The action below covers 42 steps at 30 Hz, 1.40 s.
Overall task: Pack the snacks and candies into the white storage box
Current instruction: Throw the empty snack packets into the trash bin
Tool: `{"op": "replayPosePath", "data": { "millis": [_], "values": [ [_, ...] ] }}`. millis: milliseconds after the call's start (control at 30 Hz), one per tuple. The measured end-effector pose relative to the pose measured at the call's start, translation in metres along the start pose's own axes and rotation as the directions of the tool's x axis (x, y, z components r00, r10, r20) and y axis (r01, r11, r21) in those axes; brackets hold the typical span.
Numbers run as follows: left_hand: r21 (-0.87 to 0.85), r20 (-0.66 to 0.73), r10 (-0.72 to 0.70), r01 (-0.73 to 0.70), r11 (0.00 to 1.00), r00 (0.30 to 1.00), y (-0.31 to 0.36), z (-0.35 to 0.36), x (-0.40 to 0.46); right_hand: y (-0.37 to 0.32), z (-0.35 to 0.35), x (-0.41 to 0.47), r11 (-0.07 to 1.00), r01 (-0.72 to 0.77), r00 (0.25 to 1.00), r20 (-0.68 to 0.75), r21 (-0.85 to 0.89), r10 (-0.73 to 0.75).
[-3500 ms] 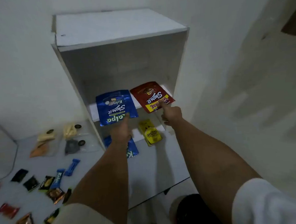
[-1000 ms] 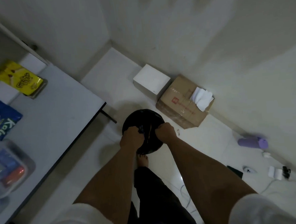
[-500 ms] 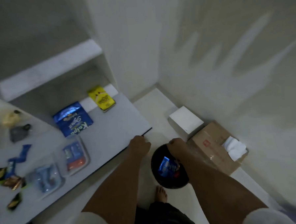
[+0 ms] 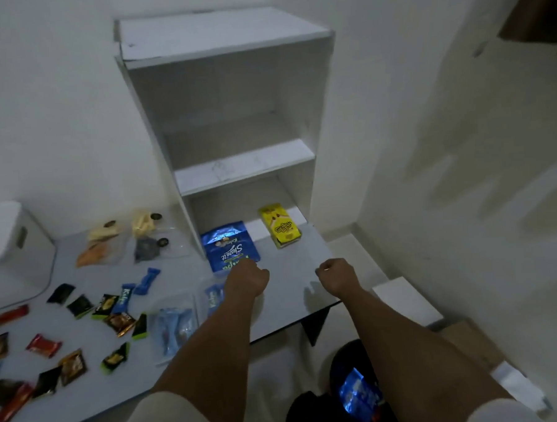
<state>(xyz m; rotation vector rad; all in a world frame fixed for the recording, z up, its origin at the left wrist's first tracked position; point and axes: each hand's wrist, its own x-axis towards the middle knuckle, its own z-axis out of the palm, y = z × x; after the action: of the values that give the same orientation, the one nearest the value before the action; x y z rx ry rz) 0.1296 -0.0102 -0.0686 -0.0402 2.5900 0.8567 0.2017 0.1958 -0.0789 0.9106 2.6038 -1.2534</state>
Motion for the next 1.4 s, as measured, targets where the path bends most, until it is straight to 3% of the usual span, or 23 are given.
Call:
{"op": "replayPosePath", "data": {
  "millis": [167, 367, 533, 700, 967, 1200, 1400],
  "values": [
    [0.005, -0.107, -0.025, 0.025, 1.000, 0.994, -0.022, -0.022, 0.023, -0.029, 0.016, 0.017, 1.000, 0.009, 1.000, 0.004, -0.007, -0.009],
    [0.010, -0.112, -0.068, 0.070, 0.998, 0.991, -0.034, -0.028, 0.068, -0.053, 0.035, 0.066, 0.999, 0.013, 1.000, 0.018, -0.042, -0.012],
    [-0.017, -0.118, -0.179, 0.178, 0.984, 0.977, -0.039, -0.031, 0.115, -0.067, 0.049, 0.122, 0.992, -0.020, 0.999, 0.026, -0.122, 0.023],
    [-0.040, -0.149, -0.315, 0.312, 0.949, 0.937, -0.045, -0.022, 0.153, -0.081, 0.062, 0.179, 0.993, -0.081, 0.996, -0.037, -0.089, 0.078],
    [-0.010, -0.128, -0.450, 0.453, 0.892, 0.884, -0.065, -0.015, 0.187, -0.088, 0.089, 0.245, 0.946, -0.295, 0.947, 0.091, -0.133, 0.308],
    [-0.037, -0.044, -0.530, 0.529, 0.848, 0.847, -0.084, -0.016, 0.200, -0.088, 0.105, 0.259, 0.940, -0.305, 0.942, 0.096, -0.153, 0.321],
    [-0.082, -0.034, -0.513, 0.509, 0.857, 0.858, -0.096, -0.018, 0.216, -0.084, 0.119, 0.264, 0.944, -0.287, 0.951, 0.069, -0.162, 0.301]
  ]
}}
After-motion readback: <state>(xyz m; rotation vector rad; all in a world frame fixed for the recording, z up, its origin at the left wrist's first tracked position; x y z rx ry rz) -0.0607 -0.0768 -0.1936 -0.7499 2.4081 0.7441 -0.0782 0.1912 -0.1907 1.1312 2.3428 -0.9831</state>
